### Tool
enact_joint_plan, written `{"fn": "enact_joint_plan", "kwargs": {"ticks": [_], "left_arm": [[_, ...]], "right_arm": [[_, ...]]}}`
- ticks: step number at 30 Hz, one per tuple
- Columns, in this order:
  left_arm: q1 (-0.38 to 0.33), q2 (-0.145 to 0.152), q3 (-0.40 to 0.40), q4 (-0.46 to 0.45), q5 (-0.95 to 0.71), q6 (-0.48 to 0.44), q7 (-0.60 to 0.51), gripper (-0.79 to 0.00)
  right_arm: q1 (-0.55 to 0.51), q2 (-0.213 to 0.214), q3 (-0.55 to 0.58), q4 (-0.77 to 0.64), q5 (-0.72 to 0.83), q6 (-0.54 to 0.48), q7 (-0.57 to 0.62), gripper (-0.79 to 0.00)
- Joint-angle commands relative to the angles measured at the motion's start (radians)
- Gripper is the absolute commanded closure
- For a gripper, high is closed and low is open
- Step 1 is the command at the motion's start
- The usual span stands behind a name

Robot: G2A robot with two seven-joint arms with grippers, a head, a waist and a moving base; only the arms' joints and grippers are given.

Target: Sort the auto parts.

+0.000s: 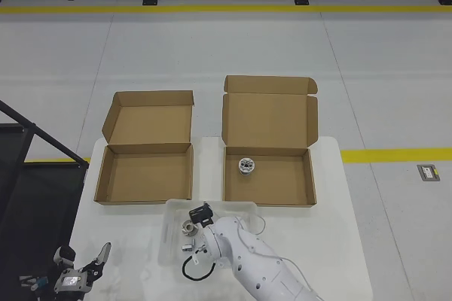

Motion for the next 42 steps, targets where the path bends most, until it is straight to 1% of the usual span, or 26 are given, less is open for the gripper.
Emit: {"fn": "enact_joint_plan", "kwargs": {"ticks": [1,8,14,22,24,25,26,27,35,39,42], "left_arm": [[0.000,0.000,0.000,0.000,0.000,0.000,0.000,-0.785],[0.000,0.000,0.000,0.000,0.000,0.000,0.000,-0.785],[0.000,0.000,0.000,0.000,0.000,0.000,0.000,-0.785],[0.000,0.000,0.000,0.000,0.000,0.000,0.000,-0.785],[0.000,0.000,0.000,0.000,0.000,0.000,0.000,-0.785],[0.000,0.000,0.000,0.000,0.000,0.000,0.000,-0.785],[0.000,0.000,0.000,0.000,0.000,0.000,0.000,-0.785],[0.000,0.000,0.000,0.000,0.000,0.000,0.000,-0.785],[0.000,0.000,0.000,0.000,0.000,0.000,0.000,-0.785],[0.000,0.000,0.000,0.000,0.000,0.000,0.000,-0.785],[0.000,0.000,0.000,0.000,0.000,0.000,0.000,-0.785]], "right_arm": [[-0.001,-0.001,0.000,-0.001,-0.005,-0.001,0.004,-0.240],[0.002,-0.007,0.001,0.005,-0.011,-0.014,0.013,-0.256],[0.016,-0.016,-0.004,0.037,-0.012,-0.026,0.024,-0.277],[0.036,-0.029,-0.005,0.081,-0.010,-0.033,0.021,-0.265],[0.039,-0.032,-0.004,0.088,-0.008,-0.037,0.018,-0.240],[0.040,-0.033,-0.003,0.092,-0.007,-0.038,0.016,-0.203],[0.041,-0.034,-0.003,0.094,-0.007,-0.040,0.014,-0.071],[0.040,-0.035,-0.001,0.094,-0.005,-0.044,0.011,0.000],[0.027,-0.028,0.023,0.043,-0.025,-0.052,0.008,0.000],[0.003,-0.010,0.061,-0.042,-0.032,-0.107,0.015,0.000],[-0.025,0.011,0.102,-0.144,-0.060,-0.150,0.036,0.000]]}}
